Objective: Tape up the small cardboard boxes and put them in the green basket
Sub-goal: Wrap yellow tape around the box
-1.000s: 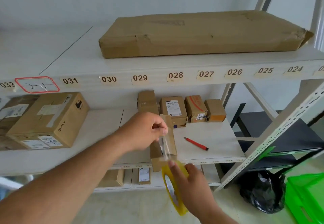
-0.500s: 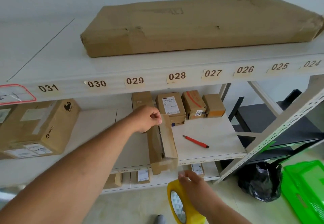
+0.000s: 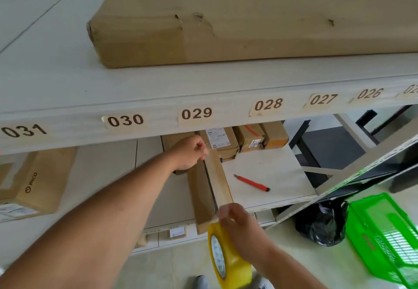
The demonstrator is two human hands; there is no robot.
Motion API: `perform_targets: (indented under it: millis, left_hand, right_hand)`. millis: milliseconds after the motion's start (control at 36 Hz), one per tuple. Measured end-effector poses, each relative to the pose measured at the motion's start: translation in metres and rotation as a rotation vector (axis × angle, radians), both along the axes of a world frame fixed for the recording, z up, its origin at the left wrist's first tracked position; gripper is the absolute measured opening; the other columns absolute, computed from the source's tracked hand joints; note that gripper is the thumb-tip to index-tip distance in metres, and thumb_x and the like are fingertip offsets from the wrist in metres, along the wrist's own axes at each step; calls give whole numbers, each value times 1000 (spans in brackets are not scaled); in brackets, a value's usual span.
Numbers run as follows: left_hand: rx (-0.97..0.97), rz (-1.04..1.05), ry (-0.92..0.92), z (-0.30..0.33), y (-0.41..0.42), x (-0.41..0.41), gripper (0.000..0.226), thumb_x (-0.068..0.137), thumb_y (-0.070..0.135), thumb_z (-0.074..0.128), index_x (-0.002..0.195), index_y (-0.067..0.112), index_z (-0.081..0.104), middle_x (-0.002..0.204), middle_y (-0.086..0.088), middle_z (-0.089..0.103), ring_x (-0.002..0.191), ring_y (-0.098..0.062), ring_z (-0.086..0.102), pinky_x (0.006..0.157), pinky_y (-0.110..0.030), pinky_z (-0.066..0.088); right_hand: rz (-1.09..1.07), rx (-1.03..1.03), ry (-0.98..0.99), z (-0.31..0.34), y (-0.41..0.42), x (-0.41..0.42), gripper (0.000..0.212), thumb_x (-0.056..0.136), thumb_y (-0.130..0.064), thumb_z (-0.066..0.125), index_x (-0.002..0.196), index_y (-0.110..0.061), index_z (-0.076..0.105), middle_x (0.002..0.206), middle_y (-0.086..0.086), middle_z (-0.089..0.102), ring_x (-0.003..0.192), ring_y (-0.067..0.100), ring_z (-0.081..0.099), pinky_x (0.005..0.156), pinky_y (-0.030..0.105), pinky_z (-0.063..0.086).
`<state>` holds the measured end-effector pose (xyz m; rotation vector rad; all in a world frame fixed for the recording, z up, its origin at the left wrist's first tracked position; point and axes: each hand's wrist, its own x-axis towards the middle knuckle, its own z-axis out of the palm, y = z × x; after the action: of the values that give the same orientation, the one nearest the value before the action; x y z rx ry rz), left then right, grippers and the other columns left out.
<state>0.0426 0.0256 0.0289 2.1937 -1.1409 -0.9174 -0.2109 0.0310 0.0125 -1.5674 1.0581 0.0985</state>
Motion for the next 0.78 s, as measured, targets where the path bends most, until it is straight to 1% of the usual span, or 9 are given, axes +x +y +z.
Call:
perform_targets:
  millis: [56, 111, 194, 278, 361, 444, 556, 667, 778]
  left_hand:
    - [22, 2, 14, -4, -5, 4, 13, 103, 29, 49, 98, 21, 57, 102, 4, 72, 92, -13, 66, 85, -34, 52]
    - [34, 6, 22, -9, -10, 8, 11, 102, 28, 49, 98, 22, 57, 102, 4, 72, 92, -12, 66, 86, -34, 52]
    - [48, 10, 35, -17, -16, 14, 10, 100, 27, 51, 95, 23, 58, 100, 5, 73, 95, -11, 68, 93, -41, 54]
    - [71, 20, 23, -25, -21, 17, 12, 100, 22, 50, 91, 22, 58, 96, 2, 73, 92, -13, 69, 92, -42, 55]
    - [86, 37, -15, -30, -22, 19, 11, 99, 21, 54, 90, 22, 60, 91, 2, 73, 87, -15, 70, 85, -37, 57]
    - [105, 55, -17, -36, -25, 21, 9, 98, 23, 58, 90, 20, 62, 89, 0, 73, 86, -19, 72, 80, -35, 57]
    - [129, 41, -23, -39, -31, 23, 9, 98, 26, 59, 90, 21, 62, 88, 0, 73, 84, -18, 72, 85, -41, 58]
    - [153, 60, 23, -42, -35, 27, 9, 99, 25, 58, 91, 21, 62, 88, -1, 73, 85, -19, 73, 88, -45, 58]
    - [167, 128, 120, -43, -39, 32, 10, 102, 24, 54, 96, 19, 60, 91, -6, 73, 94, -25, 73, 88, -44, 60]
  right_hand:
    - [-7, 5, 7, -3, -2, 6, 20, 101, -31, 48, 118, -35, 57, 109, -16, 65, 90, 3, 65, 68, 16, 54]
    - [7, -3, 36, -8, -8, 11, 26, 102, -33, 46, 127, -34, 53, 117, -14, 62, 87, 0, 63, 56, 6, 46]
    - [21, 25, 61, -10, -15, 16, 18, 105, -29, 45, 121, -35, 51, 108, -7, 60, 78, -2, 56, 46, 2, 39]
    - [10, 56, 67, -16, -22, 20, 16, 105, -24, 46, 114, -35, 53, 99, -8, 60, 77, -1, 54, 46, 2, 41]
    - [1, 69, 109, -17, -23, 26, 25, 101, -23, 48, 125, -28, 53, 97, -6, 60, 76, 6, 58, 45, 8, 42]
    - [-43, 96, 134, -21, -25, 28, 28, 97, -18, 50, 123, -25, 51, 96, -1, 61, 72, 11, 57, 42, 14, 41]
    - [-102, 117, 144, -20, -27, 30, 18, 95, -22, 56, 111, -27, 50, 94, -2, 61, 71, 11, 56, 47, 18, 43]
    - [-113, 89, 150, -20, -29, 30, 11, 94, -28, 56, 103, -24, 59, 92, -1, 66, 76, 13, 61, 59, 25, 49]
    - [-109, 123, 127, -14, -28, 29, 14, 98, -31, 54, 104, -22, 63, 88, -1, 67, 72, 12, 61, 55, 22, 48]
